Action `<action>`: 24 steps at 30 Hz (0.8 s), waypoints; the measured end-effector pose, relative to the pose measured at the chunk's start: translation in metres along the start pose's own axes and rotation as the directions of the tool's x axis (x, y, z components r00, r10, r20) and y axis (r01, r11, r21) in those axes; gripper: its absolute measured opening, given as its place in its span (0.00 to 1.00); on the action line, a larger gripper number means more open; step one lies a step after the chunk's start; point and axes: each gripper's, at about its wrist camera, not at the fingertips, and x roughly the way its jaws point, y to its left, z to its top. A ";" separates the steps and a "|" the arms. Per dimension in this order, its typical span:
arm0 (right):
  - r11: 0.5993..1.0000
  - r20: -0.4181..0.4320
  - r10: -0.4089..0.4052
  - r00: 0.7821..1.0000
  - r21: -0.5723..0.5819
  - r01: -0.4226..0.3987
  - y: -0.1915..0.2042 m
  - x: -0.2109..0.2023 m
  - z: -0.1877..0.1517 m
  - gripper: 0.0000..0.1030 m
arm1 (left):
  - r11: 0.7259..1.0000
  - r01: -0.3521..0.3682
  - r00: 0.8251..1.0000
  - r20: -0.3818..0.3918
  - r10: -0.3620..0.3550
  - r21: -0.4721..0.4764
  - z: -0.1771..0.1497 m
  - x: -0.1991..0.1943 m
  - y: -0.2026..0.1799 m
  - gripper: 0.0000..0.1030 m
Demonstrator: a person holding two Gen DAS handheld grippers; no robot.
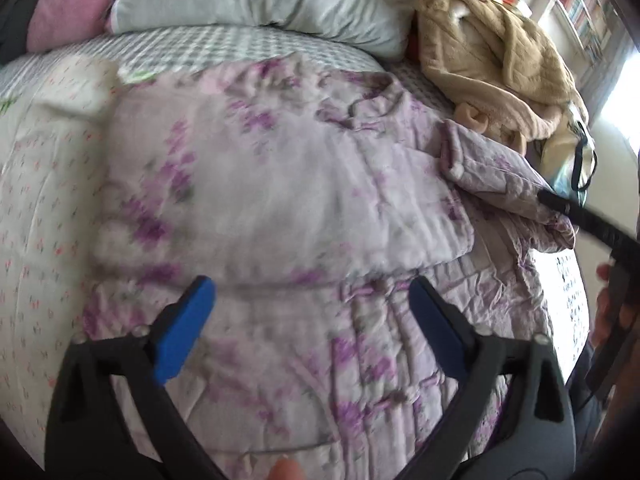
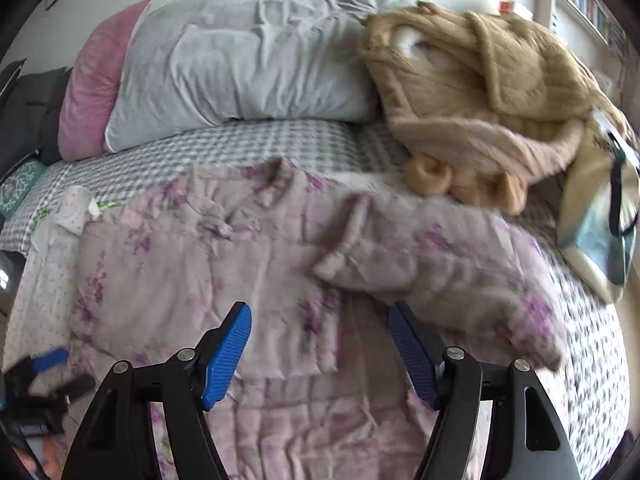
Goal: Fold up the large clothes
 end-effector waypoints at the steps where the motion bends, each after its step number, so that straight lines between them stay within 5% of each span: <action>1: 1.000 -0.007 0.002 1.000 0.012 -0.002 -0.006 -0.001 -0.010 0.71 | 0.999 0.028 1.000 -0.006 -0.028 0.019 0.009 0.007 -0.014 0.90; 4: 0.998 -0.017 0.012 1.000 0.061 -0.011 -0.029 0.004 -0.040 0.71 | 0.989 0.139 0.990 -0.044 -0.138 0.040 0.031 0.036 -0.048 0.89; 9: 0.994 -0.042 0.023 0.999 0.108 -0.019 -0.055 0.012 -0.068 0.71 | 0.961 0.268 0.958 -0.127 -0.257 0.071 0.060 0.101 -0.106 0.69; 13: 0.989 -0.034 0.026 0.999 0.145 -0.021 -0.078 0.019 -0.074 0.71 | 0.946 0.324 0.933 -0.174 -0.314 0.029 0.077 0.146 -0.135 0.65; 17: 0.986 -0.040 0.054 0.998 0.162 -0.047 -0.090 0.025 -0.076 0.71 | 0.953 0.301 0.937 -0.171 -0.304 -0.042 0.089 0.183 -0.146 0.63; 20: 0.981 -0.037 0.085 0.996 0.175 -0.078 -0.095 0.027 -0.077 0.71 | 0.944 0.322 0.933 -0.142 -0.330 -0.076 0.090 0.189 -0.150 0.24; 22: 0.982 -0.040 0.082 0.996 0.172 -0.074 -0.096 0.029 -0.078 0.71 | 0.935 0.346 0.929 -0.108 -0.353 -0.082 0.091 0.182 -0.150 0.13; 24: 0.983 -0.036 0.073 0.997 0.169 -0.066 -0.097 0.029 -0.077 0.71 | 0.933 0.356 0.933 -0.047 -0.358 -0.051 0.093 0.160 -0.147 0.11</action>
